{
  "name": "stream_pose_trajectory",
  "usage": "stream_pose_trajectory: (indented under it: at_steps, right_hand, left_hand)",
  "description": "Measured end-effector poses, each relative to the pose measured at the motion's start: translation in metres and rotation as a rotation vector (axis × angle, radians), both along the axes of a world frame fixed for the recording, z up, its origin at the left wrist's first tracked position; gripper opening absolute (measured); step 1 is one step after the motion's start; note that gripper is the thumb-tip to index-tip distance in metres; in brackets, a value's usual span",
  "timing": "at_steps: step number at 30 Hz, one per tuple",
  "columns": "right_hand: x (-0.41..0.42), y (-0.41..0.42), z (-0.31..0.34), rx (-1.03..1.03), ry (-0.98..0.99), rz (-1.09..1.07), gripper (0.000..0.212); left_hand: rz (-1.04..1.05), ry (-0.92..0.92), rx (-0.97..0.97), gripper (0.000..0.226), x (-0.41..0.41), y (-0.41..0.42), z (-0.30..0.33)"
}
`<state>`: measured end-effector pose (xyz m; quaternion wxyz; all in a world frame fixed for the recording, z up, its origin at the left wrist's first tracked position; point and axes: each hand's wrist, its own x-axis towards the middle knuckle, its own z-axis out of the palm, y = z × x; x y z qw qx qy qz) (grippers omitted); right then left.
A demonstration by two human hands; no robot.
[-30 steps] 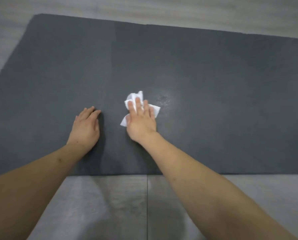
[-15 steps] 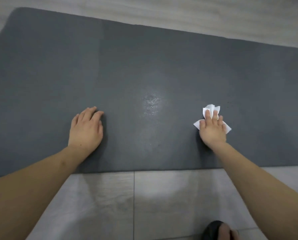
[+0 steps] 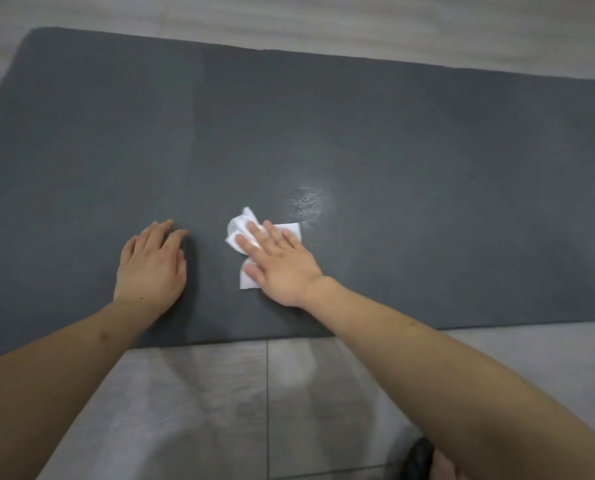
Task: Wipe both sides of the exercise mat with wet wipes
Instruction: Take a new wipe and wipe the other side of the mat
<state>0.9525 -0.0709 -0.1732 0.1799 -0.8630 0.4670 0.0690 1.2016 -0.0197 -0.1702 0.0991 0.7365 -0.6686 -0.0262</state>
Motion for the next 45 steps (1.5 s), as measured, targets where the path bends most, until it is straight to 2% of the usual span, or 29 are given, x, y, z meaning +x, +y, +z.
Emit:
stream_pose_trajectory:
  at_steps: [2, 7, 9, 12, 14, 18, 22, 25, 27, 30, 34, 36, 41, 45]
  right_hand:
    - [-0.067, -0.005, -0.001, -0.027, 0.010, -0.125, 0.060]
    - [-0.245, 0.010, 0.004, -0.054, 0.089, -0.758, 0.061]
    - [-0.268, 0.021, 0.003, -0.052, 0.106, -0.923, 0.061]
    - [-0.233, 0.021, -0.003, -0.054, 0.110, -1.065, 0.063]
    - [-0.181, 0.020, -0.009, -0.046, 0.093, -1.002, 0.064]
    - [-0.048, 0.021, -0.013, -0.056, 0.019, -0.701, 0.065]
    - [0.060, 0.034, -0.008, -0.023, -0.019, -0.302, 0.066]
    - [0.078, 0.052, -0.007, -0.008, -0.029, -0.040, 0.063]
    - [0.053, 0.048, -0.005, -0.017, -0.043, 0.013, 0.062]
    - [-0.024, 0.034, -0.008, -0.030, -0.017, -0.098, 0.062]
    - [-0.157, 0.026, -0.004, -0.071, 0.059, -0.492, 0.065]
    - [-0.196, 0.029, -0.002, -0.041, 0.068, -0.671, 0.062]
    - [-0.176, 0.033, -0.012, -0.061, 0.098, -0.905, 0.063]
    - [-0.115, 0.031, -0.014, -0.060, 0.078, -0.798, 0.064]
  left_hand:
    - [-0.038, 0.015, 0.000, 0.035, -0.017, -0.006, 0.001]
    - [-0.128, 0.088, 0.008, 0.036, -0.075, -0.025, 0.002]
    - [-0.113, 0.125, 0.012, 0.036, -0.090, -0.030, 0.003]
    - [-0.082, 0.133, 0.007, 0.036, -0.093, -0.024, 0.000]
    - [-0.078, 0.103, 0.015, 0.036, -0.081, -0.014, -0.003]
    - [-0.023, 0.047, 0.041, 0.035, -0.039, 0.009, -0.008]
    - [0.110, 0.022, 0.067, 0.036, 0.002, 0.021, -0.005]
    - [0.144, 0.019, 0.066, 0.036, 0.021, 0.027, -0.004]
    - [0.117, 0.011, 0.054, 0.035, 0.025, 0.030, -0.006]
    - [0.073, 0.017, 0.050, 0.035, 0.015, 0.024, -0.009]
    - [-0.004, 0.075, 0.031, 0.034, -0.023, 0.005, -0.009]
    - [-0.014, 0.109, 0.016, 0.034, -0.040, -0.004, -0.006]
    - [-0.025, 0.160, 0.011, 0.034, -0.055, -0.014, -0.008]
    - [-0.055, 0.175, 0.007, 0.035, -0.041, -0.011, -0.016]
